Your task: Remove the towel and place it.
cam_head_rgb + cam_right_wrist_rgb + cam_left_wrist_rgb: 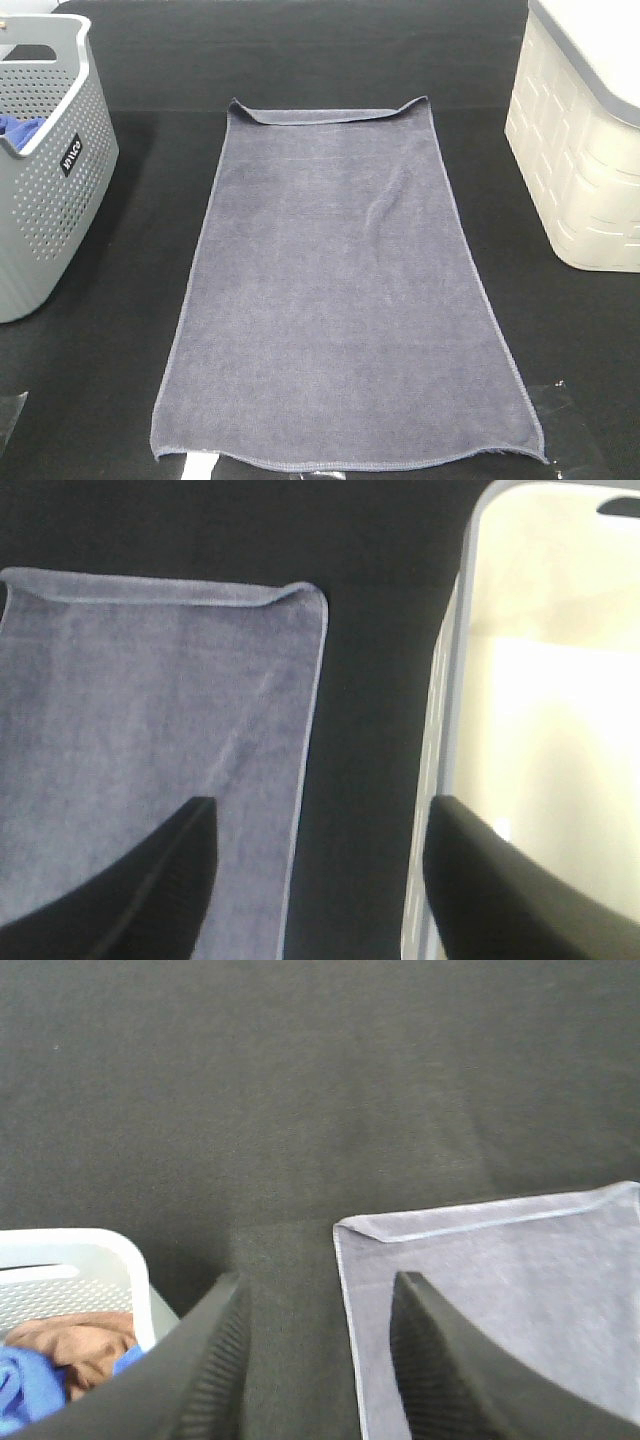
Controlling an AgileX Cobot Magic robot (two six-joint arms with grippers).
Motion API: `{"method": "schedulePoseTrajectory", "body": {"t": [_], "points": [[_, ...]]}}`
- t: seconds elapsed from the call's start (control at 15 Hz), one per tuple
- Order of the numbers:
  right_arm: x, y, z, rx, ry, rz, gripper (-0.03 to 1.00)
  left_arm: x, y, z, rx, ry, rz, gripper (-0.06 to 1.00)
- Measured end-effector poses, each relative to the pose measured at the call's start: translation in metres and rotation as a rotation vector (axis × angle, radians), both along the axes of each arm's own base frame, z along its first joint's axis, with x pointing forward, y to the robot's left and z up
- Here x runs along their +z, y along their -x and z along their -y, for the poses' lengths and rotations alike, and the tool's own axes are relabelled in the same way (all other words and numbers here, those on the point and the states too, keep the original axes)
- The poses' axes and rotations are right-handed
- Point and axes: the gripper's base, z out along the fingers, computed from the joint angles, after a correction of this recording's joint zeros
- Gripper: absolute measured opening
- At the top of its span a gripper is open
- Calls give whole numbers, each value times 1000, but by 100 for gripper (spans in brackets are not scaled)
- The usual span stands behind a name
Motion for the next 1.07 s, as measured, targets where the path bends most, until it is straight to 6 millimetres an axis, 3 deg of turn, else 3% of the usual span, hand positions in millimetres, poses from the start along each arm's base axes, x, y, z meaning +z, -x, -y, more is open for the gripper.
{"method": "schedulePoseTrajectory", "body": {"t": [0.33,0.4,0.6,0.93,1.07], "points": [[18,75,15,1,4,-24,58,4,60,-26,22,-97,-116,44],[18,75,15,1,4,-24,58,4,60,-26,22,-97,-116,44],[15,127,22,22,-17,-53,58,4,127,-51,41,-126,-164,44],[-36,215,38,36,-2,-177,58,-27,230,-88,83,-110,-227,44],[-72,262,48,36,8,-230,58,-56,281,-104,78,-98,-251,44]]}}
